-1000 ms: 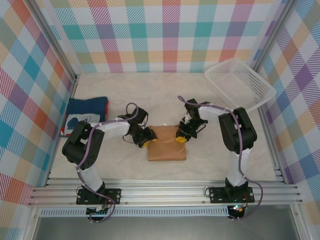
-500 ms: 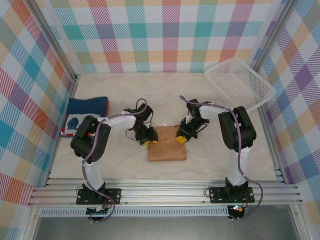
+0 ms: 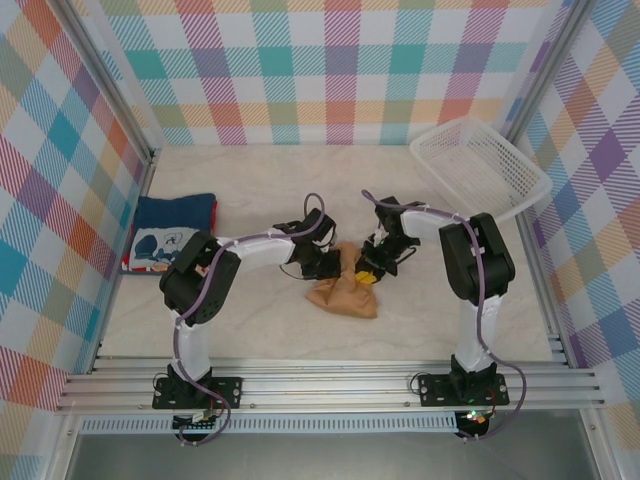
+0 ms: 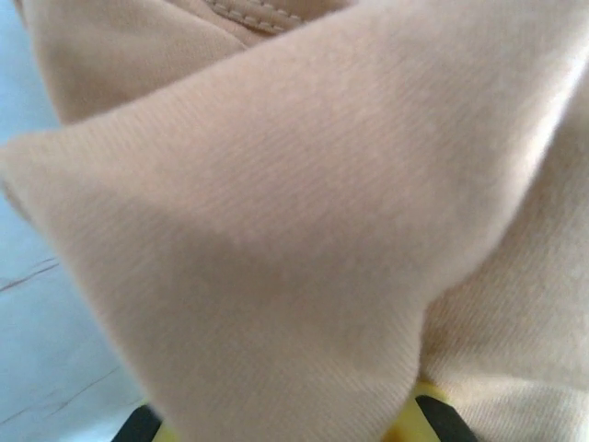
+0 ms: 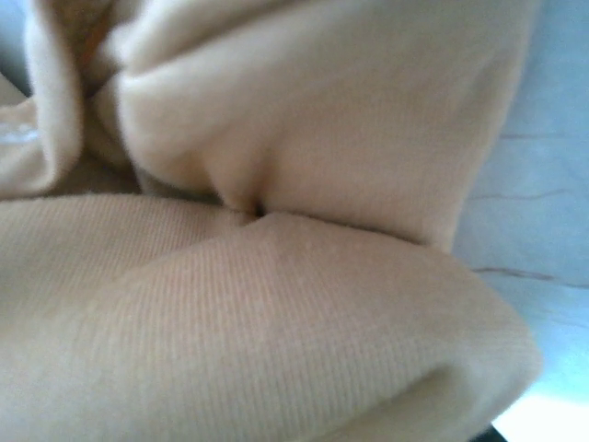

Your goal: Fold and stack the t-shirts

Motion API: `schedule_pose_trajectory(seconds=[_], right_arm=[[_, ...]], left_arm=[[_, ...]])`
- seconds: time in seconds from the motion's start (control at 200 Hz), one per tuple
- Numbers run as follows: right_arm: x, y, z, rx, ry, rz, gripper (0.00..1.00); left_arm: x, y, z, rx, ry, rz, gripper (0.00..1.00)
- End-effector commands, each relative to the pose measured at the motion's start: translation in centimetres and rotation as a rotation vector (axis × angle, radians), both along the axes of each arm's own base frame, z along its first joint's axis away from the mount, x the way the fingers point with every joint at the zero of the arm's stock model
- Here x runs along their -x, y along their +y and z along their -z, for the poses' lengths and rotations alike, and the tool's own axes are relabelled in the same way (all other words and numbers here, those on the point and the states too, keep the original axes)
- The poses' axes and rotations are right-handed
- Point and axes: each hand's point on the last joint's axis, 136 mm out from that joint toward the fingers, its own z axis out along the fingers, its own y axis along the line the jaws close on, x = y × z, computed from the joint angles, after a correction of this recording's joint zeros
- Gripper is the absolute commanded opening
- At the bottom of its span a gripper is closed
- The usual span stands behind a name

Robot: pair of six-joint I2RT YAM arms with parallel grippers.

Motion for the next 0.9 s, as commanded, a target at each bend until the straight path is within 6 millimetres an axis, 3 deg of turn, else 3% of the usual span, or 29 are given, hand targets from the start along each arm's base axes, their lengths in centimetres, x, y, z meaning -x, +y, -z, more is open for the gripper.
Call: schedule_pose_trajectory(seconds=[0.0, 0.13, 0.205, 0.395, 0.895], right_arm=[[-1.2, -1.4, -1.2, 0.102, -0.110, -0.006, 0.28], [-2.2, -2.0, -4.6, 0.121, -0.227, -0.003, 0.48], [-2.4, -2.1, -5.9, 0.118, -0.277, -0.008, 0.53], [-2.2, -2.4, -6.7, 0.106, -0.302, 0.009, 0.54], [-2.4, -1.8, -7.3, 0.070, -0.324, -0.015, 0.55]], left_arm=[[-0.6, 2.7, -2.7, -0.113, -0.094, -0.042, 0.00], [-0.1, 5.2, -5.2, -0.159, -0.109, -0.028, 0.00], [0.2, 6.7, -6.3, -0.198, -0.118, -0.006, 0.00], [0.6, 10.5, -7.6, -0.277, -0.104, 0.013, 0.00], [-1.2, 15.5, -11.9, -0.441, -0.127, -0.045, 0.00]])
